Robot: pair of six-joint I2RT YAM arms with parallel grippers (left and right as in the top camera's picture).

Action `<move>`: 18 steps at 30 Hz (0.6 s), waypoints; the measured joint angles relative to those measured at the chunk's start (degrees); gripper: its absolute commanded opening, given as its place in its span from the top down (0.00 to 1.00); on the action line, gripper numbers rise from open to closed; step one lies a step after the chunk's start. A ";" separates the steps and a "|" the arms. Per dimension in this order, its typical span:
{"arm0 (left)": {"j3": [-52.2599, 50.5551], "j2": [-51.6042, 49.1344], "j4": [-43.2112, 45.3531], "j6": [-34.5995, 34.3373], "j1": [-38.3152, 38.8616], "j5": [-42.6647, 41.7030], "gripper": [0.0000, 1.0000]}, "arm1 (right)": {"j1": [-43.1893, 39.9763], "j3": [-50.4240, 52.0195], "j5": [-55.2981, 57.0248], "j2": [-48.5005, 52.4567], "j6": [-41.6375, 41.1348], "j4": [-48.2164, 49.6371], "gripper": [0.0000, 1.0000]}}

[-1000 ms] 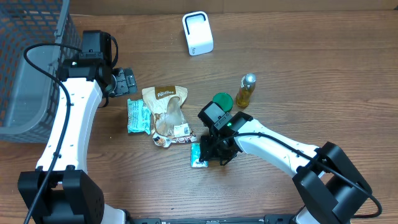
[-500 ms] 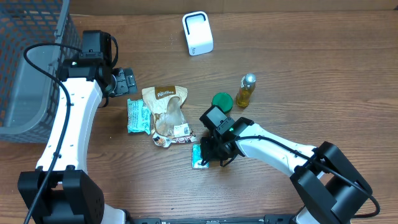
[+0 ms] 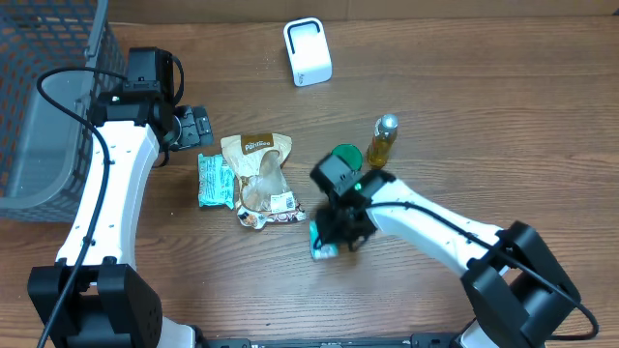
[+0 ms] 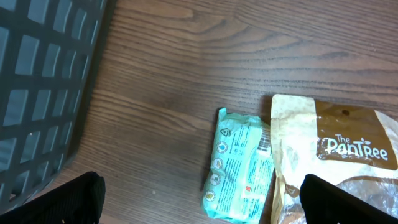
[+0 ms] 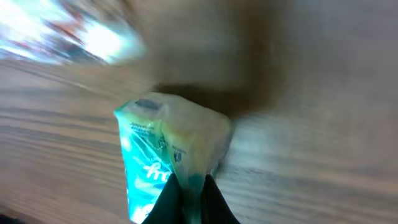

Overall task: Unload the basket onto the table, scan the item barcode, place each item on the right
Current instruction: 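Lift the green-white packet up to the white scanner with the right gripper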

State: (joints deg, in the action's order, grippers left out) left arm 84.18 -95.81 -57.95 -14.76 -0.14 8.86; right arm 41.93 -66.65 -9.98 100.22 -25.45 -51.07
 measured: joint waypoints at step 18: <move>0.00 0.00 0.00 0.02 0.00 0.00 0.01 | -0.57 -33.11 34.32 -0.63 36.50 24.87 0.96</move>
State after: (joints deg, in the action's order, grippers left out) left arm 84.18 -95.81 -57.95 -14.74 -0.14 8.86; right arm 41.36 -99.77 24.34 99.59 11.05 -26.20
